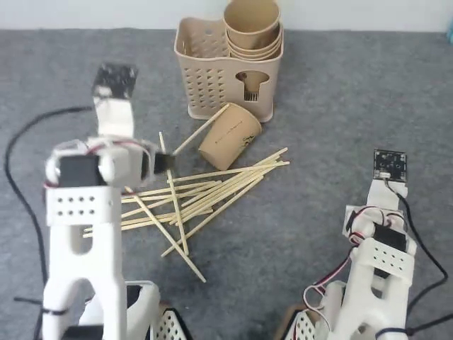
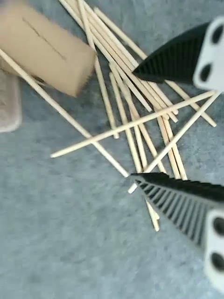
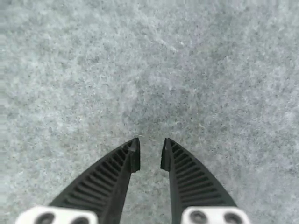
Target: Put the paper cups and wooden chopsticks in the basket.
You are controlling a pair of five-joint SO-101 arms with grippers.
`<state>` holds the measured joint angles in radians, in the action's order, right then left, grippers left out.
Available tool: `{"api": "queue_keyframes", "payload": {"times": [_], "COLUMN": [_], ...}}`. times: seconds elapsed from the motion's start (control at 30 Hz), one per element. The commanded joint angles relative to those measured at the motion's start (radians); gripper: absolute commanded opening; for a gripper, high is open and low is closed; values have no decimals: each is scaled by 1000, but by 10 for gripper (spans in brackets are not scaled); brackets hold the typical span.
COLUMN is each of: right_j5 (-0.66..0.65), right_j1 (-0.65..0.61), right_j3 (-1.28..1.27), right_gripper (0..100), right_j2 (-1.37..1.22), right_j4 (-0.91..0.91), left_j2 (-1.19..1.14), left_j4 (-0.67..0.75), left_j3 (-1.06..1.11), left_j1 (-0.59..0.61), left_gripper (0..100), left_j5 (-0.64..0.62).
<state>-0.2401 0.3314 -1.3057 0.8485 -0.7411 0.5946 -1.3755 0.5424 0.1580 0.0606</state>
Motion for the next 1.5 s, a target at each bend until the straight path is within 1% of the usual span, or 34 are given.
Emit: {"api": "queue_keyframes", "payload": {"times": [0.0, 0.13, 0.2, 0.3, 0.43, 0.5, 0.6, 0.67, 0.73, 0.8, 0.93, 1.1, 1.17, 1.23, 1.3, 1.37, 1.47], "right_j5": [-15, -15, -15, -15, -17, -17, -17, -35, -51, -51, -55, -55, -55, -55, -55, -55, -55], "right_j1": [-53, -50, -48, -48, -48, -48, -47, -42, -39, -39, -39, -39, -39, -39, -39, -39, -39], "right_j3": [8, 6, 6, 6, 5, 5, 3, 3, 3, 3, 3, 3, 3, 3, 3, 3, 3], "right_gripper": [95, 95, 95, 95, 95, 95, 95, 95, 95, 95, 95, 95, 95, 95, 95, 95, 95], "right_j2": [22, 22, 22, 22, 24, 27, 27, 30, 30, 30, 30, 30, 30, 30, 30, 30, 30], "right_j4": [-7, -8, -8, -8, -10, -10, -12, -25, -28, -28, -28, -28, -28, -28, -28, -28, -28], "left_j2": [110, 135, 106, 21, -129, -207, -336, -423, -499, -562, -640, -644, -643, -643, -641, -635, -591], "left_j4": [106, 144, 207, 324, 404, 436, 462, 462, 460, 460, 460, 454, 422, 391, 367, 302, 249], "left_j3": [160, 251, 298, 346, 326, 288, 219, 174, 136, 102, 65, 61, 54, 51, 38, 16, -1], "left_j1": [5, 5, 5, -28, -91, -97, -94, -94, -94, -94, -100, -100, -100, -103, -110, -115, -117], "left_gripper": [290, 290, 290, 290, 283, 247, 156, 104, 80, 88, 136, 152, 146, 93, 2, 19, 12], "left_j5": [-21, -92, -106, -138, -180, -193, -192, -192, -192, -192, -192, -193, -193, -195, -193, -193, -187]}}
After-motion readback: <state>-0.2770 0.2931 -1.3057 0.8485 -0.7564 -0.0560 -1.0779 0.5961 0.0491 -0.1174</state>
